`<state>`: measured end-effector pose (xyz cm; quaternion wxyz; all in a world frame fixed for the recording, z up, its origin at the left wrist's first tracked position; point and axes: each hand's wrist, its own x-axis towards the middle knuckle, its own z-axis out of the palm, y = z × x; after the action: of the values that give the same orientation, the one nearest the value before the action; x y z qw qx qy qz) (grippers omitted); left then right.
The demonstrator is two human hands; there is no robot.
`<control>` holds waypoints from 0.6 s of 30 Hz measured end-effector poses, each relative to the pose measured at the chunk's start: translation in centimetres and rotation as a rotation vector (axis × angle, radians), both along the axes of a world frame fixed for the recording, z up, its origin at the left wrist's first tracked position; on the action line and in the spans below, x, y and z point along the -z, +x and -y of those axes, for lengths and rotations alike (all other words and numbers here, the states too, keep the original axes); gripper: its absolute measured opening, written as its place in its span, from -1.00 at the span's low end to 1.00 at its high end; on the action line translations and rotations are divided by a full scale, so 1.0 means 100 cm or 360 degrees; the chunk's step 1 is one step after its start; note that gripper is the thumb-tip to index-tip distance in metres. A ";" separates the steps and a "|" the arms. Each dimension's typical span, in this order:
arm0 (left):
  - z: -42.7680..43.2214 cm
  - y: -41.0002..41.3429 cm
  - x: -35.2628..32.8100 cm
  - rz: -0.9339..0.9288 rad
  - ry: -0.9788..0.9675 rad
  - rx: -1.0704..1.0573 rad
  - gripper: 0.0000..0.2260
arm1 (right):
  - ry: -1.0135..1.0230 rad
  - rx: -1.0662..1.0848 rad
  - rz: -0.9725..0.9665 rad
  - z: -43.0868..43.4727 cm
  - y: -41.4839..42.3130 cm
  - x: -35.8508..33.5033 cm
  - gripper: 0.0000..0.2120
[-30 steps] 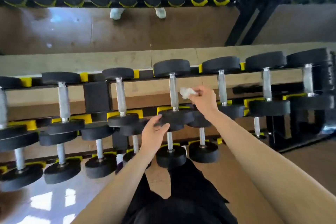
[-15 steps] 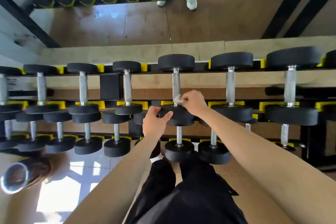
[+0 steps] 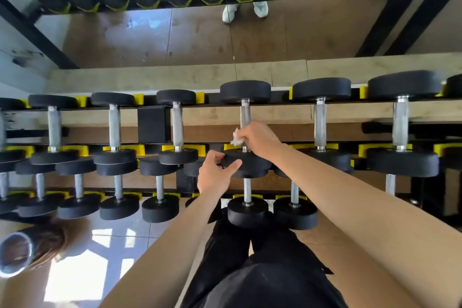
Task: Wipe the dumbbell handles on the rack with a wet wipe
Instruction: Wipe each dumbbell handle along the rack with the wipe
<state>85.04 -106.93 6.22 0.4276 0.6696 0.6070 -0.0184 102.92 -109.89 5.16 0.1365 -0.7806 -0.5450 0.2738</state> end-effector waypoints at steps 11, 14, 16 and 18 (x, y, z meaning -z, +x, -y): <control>-0.028 -0.013 0.017 0.0223 -0.0241 0.0165 -0.48 | 0.0126 0.1349 -0.0318 -0.026 0.022 -0.022 -0.81; -0.036 -0.015 0.023 0.0271 -0.0276 0.0230 -0.48 | 0.0116 0.1314 -0.0210 -0.028 -0.007 -0.013 -0.87; -0.041 -0.016 0.026 0.0276 -0.0286 0.0293 -0.45 | -0.0006 0.1153 -0.0077 -0.015 -0.017 -0.011 -0.87; -0.044 -0.017 0.028 0.0286 -0.0302 0.0331 -0.45 | -0.0256 0.0963 -0.0125 0.001 -0.017 -0.013 -0.87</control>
<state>83.38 -102.54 3.39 0.5373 0.6844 0.4892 -0.0599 101.22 -109.98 6.50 0.1706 -0.9044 -0.2590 0.2929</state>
